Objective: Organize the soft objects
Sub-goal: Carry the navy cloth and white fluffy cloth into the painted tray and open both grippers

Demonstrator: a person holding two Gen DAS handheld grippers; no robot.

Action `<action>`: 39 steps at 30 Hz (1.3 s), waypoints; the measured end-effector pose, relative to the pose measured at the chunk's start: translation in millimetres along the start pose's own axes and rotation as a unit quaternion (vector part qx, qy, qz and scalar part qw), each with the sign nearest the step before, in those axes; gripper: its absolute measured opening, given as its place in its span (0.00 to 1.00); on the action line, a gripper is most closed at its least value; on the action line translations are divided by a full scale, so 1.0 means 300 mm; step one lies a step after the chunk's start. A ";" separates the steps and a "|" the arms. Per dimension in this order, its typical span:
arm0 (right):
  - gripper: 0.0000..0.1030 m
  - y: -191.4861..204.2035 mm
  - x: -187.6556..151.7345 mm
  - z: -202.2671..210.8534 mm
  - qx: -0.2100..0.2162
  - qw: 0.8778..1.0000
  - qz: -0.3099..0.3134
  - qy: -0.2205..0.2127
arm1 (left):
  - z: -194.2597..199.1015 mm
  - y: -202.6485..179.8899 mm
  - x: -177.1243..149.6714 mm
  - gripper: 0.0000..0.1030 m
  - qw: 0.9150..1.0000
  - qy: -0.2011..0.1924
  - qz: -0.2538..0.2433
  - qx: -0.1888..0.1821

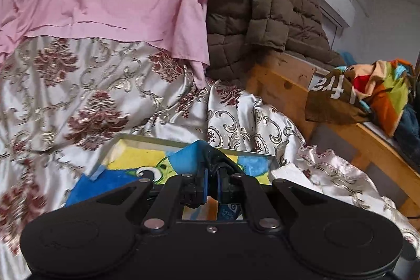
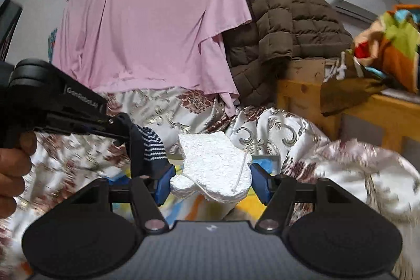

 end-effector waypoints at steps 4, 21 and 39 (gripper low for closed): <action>0.65 -0.015 -0.014 -0.127 0.004 0.999 -0.004 0.038 | -0.124 0.031 -0.009 0.06 1.000 0.010 0.011 -0.001; 0.65 0.001 -0.097 -0.236 0.005 0.996 0.003 0.093 | -0.263 0.100 -0.155 0.07 0.996 0.083 0.034 0.007; 0.80 -0.023 -0.083 -0.178 -0.006 0.997 -0.009 0.082 | -0.211 0.079 -0.169 0.30 0.996 0.088 0.012 0.014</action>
Point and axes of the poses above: each gripper's, at about its wrist camera, not at the fingertips, and z roughly against the way its jaws point, y to its left, x to its top, the point moved 5 cm from there along -z, roughly the way its jaws point, and after that the axes turned 6 degrees about -x, right-handed, at the moved point
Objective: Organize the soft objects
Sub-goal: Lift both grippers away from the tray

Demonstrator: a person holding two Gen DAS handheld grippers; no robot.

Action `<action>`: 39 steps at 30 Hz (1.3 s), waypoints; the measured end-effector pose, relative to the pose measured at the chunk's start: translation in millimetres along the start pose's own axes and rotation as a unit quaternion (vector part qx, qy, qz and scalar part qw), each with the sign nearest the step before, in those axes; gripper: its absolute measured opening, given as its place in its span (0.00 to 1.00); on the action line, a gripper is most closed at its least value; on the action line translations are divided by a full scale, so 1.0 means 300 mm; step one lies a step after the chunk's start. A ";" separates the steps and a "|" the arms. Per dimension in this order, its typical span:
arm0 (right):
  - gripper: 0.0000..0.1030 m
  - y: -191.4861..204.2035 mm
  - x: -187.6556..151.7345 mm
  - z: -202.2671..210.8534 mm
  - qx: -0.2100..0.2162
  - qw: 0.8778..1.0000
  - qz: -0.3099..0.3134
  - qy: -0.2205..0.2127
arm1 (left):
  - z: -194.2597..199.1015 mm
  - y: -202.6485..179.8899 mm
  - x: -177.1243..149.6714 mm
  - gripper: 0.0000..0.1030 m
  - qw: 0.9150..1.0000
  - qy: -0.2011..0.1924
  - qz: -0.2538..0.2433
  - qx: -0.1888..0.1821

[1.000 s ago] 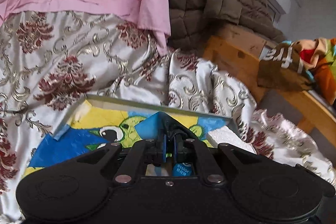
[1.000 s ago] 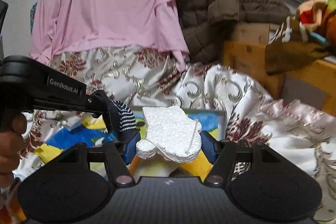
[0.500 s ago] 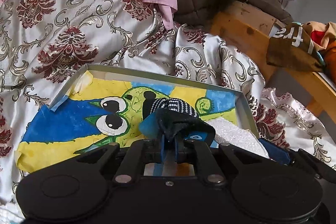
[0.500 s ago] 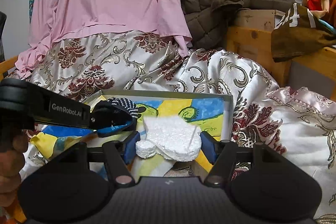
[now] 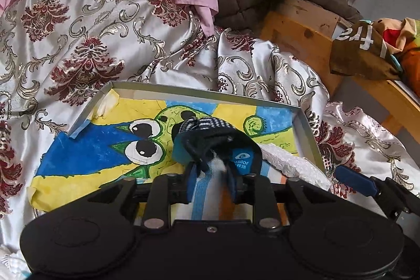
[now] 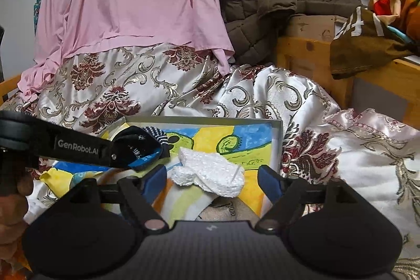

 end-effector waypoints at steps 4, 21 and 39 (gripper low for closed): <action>0.85 -0.012 0.015 0.050 -0.003 1.000 -0.007 -0.009 | 0.052 0.000 -0.005 0.41 1.000 -0.012 0.005 0.004; 1.00 0.002 0.064 0.370 0.006 0.999 -0.029 -0.040 | 0.420 -0.012 -0.075 0.80 0.997 -0.075 0.005 0.011; 1.00 0.112 0.028 0.742 0.004 0.996 -0.050 -0.072 | 0.842 0.025 -0.268 0.99 0.992 -0.127 0.004 0.012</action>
Point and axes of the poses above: each gripper's, at about its wrist camera, not at the fingertips, and z roughly against the way its jaws point, y to its left, x to its top, the point moved 5 cm from there along -z, roughly the way its jaws point, and after that the axes turned 6 degrees about -x, right-handed, at the moved point
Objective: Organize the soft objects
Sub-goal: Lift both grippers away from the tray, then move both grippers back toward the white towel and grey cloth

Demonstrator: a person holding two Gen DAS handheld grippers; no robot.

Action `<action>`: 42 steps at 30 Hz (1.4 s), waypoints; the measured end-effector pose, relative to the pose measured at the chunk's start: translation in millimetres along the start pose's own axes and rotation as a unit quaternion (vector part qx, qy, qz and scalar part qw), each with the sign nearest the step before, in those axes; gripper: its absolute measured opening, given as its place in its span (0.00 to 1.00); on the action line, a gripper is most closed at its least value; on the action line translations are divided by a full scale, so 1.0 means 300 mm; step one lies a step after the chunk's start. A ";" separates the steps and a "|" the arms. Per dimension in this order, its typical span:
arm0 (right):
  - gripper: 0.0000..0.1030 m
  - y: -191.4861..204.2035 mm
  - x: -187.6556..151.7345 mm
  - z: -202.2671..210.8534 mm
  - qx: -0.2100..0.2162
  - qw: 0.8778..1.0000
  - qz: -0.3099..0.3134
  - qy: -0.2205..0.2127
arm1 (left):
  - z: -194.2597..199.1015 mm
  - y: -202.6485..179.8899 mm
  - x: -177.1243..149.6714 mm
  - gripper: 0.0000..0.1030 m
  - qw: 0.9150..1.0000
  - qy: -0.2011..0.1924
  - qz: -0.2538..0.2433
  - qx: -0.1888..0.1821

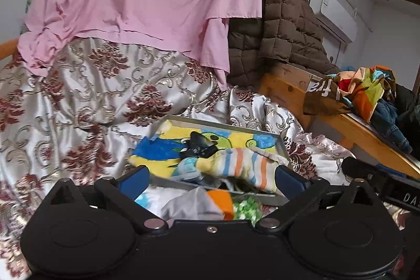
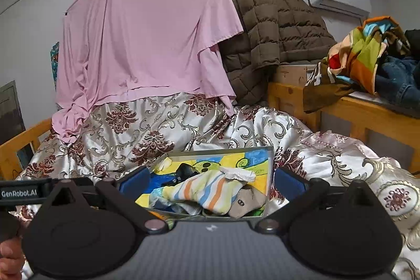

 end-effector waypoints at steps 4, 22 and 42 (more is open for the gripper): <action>1.00 0.036 -0.022 0.070 0.002 1.000 0.003 0.000 | 0.088 0.027 -0.035 0.99 1.000 0.000 0.004 0.009; 1.00 0.174 -0.205 0.213 0.012 0.999 0.025 0.031 | 0.321 0.144 -0.238 0.99 0.997 0.028 0.000 0.066; 1.00 0.269 -0.466 0.175 0.051 0.992 0.038 0.112 | 0.287 0.290 -0.385 0.99 0.988 0.098 -0.023 0.114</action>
Point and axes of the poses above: each gripper's, at about its wrist camera, not at the fingertips, and z roughly against the way its jaws point, y to its left, x to its top, the point moved 5 cm from there along -z, roughly the way its jaws point, and after that the axes turned 6 degrees about -x, right-handed, at the moved point
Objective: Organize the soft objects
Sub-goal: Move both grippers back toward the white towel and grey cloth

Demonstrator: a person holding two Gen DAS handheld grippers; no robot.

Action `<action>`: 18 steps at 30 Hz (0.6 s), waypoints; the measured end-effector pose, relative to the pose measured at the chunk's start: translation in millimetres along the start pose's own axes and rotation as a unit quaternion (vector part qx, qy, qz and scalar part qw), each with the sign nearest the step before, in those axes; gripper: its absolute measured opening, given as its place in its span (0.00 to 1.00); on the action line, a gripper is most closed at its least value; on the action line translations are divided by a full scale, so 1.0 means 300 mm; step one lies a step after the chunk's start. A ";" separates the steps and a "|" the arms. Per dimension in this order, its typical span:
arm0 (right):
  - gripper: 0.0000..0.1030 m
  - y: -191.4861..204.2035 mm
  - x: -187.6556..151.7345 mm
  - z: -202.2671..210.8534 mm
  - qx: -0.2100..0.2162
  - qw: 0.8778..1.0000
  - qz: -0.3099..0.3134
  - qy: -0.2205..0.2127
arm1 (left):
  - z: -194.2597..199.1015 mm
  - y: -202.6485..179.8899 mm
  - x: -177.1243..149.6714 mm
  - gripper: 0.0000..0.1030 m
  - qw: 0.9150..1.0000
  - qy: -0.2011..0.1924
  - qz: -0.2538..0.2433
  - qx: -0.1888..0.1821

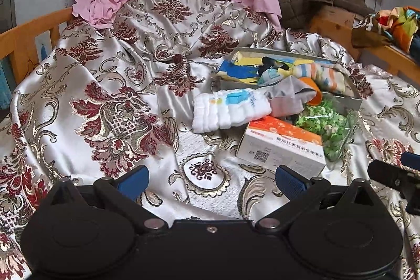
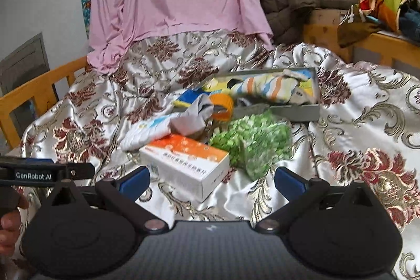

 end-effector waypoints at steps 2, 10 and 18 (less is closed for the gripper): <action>1.00 0.004 -0.012 -0.007 0.003 1.000 0.002 0.004 | -0.004 0.008 -0.001 0.99 1.000 0.001 0.003 0.004; 1.00 0.019 -0.039 -0.034 0.019 1.000 0.004 0.016 | -0.026 0.038 -0.006 0.99 0.999 0.016 0.030 0.017; 1.00 0.045 -0.055 -0.046 0.039 0.999 0.008 0.017 | -0.040 0.068 0.002 0.99 0.998 0.018 0.057 0.029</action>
Point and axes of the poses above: each gripper's, at about its wrist camera, not at the fingertips, and z roughly against the way its jaws point, y to its left, x to its top, the point moved 5 cm from there along -z, roughly the way its jaws point, and after that the axes turned 6 degrees about -x, right-handed, at the moved point
